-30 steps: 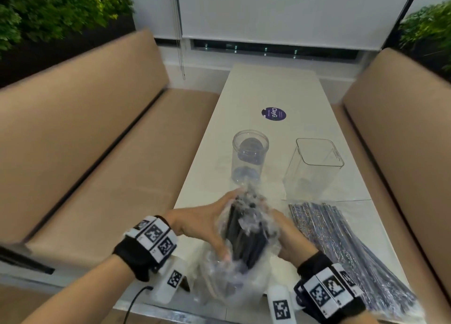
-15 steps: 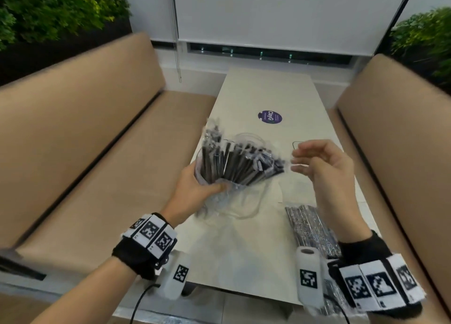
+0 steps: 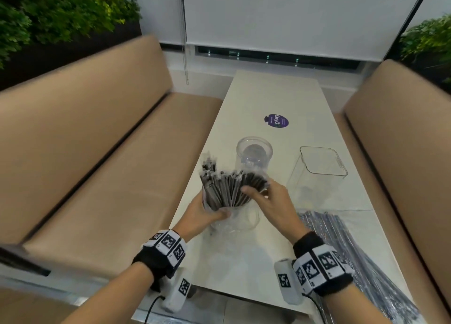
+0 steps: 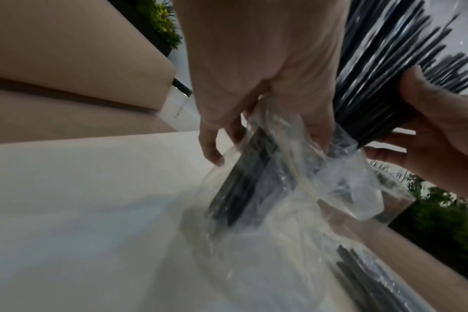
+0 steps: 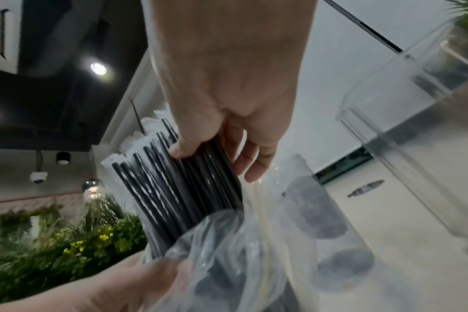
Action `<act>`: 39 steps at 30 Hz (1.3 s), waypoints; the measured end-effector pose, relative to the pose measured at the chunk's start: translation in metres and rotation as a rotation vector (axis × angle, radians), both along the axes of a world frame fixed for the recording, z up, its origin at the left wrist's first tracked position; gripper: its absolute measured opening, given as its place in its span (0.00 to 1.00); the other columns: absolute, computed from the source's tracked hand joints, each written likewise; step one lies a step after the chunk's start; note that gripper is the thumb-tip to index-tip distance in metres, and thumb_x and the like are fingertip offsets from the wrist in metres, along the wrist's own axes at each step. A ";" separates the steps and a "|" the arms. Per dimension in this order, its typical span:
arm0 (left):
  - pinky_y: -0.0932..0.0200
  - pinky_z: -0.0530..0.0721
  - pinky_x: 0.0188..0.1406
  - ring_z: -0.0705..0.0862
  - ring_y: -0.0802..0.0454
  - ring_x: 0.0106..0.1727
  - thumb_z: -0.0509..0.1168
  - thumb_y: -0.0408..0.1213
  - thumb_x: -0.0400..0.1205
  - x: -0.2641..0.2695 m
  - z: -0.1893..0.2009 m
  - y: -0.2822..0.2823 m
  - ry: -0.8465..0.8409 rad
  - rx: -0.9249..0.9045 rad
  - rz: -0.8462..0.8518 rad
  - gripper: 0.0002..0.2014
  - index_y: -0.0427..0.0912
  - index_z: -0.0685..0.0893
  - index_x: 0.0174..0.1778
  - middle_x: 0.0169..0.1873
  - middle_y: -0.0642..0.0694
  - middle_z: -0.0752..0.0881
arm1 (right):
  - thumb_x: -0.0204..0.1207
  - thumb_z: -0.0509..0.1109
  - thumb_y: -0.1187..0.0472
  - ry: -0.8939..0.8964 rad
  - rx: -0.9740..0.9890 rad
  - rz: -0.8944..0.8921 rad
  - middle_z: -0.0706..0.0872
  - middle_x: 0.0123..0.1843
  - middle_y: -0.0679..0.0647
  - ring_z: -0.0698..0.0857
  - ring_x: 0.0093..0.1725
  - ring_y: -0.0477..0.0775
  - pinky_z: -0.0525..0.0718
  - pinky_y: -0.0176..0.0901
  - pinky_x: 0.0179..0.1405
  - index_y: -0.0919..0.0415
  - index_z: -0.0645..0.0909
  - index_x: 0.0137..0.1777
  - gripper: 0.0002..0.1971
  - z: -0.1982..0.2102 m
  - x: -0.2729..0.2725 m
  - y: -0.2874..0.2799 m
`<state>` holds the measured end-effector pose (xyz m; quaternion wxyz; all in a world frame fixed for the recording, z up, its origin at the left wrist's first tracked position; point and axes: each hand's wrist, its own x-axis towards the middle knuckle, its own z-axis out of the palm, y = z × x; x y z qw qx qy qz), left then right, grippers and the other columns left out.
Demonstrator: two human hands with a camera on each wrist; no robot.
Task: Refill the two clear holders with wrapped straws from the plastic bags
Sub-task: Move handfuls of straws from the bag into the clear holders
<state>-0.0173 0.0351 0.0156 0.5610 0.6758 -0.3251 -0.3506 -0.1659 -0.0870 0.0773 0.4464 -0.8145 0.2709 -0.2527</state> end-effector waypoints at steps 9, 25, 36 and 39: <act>0.67 0.87 0.44 0.91 0.62 0.48 0.77 0.26 0.72 0.020 0.050 -0.012 0.054 0.029 -0.148 0.24 0.51 0.80 0.59 0.50 0.53 0.91 | 0.80 0.70 0.53 -0.329 -0.053 -0.175 0.90 0.44 0.59 0.87 0.42 0.54 0.85 0.46 0.43 0.69 0.85 0.49 0.15 0.096 0.018 -0.038; 0.42 0.87 0.55 0.89 0.44 0.55 0.80 0.35 0.67 0.041 0.065 -0.034 0.096 0.209 -0.219 0.24 0.52 0.81 0.57 0.53 0.44 0.90 | 0.85 0.63 0.66 -0.346 0.299 0.034 0.87 0.41 0.57 0.90 0.41 0.53 0.90 0.52 0.53 0.64 0.75 0.52 0.01 0.149 0.040 -0.075; 0.31 0.80 0.65 0.88 0.41 0.59 0.84 0.42 0.60 0.070 0.039 -0.011 0.202 0.166 -0.068 0.33 0.48 0.82 0.62 0.53 0.44 0.92 | 0.83 0.62 0.69 -0.681 0.206 -0.166 0.83 0.33 0.52 0.86 0.31 0.49 0.87 0.45 0.44 0.61 0.71 0.51 0.04 0.168 0.078 -0.130; 0.35 0.83 0.62 0.89 0.40 0.57 0.84 0.43 0.56 0.071 0.037 -0.008 0.209 0.158 -0.051 0.35 0.49 0.81 0.61 0.52 0.42 0.92 | 0.82 0.64 0.65 -0.509 0.153 -0.267 0.85 0.36 0.53 0.87 0.36 0.51 0.89 0.52 0.46 0.58 0.73 0.53 0.03 0.108 0.098 -0.131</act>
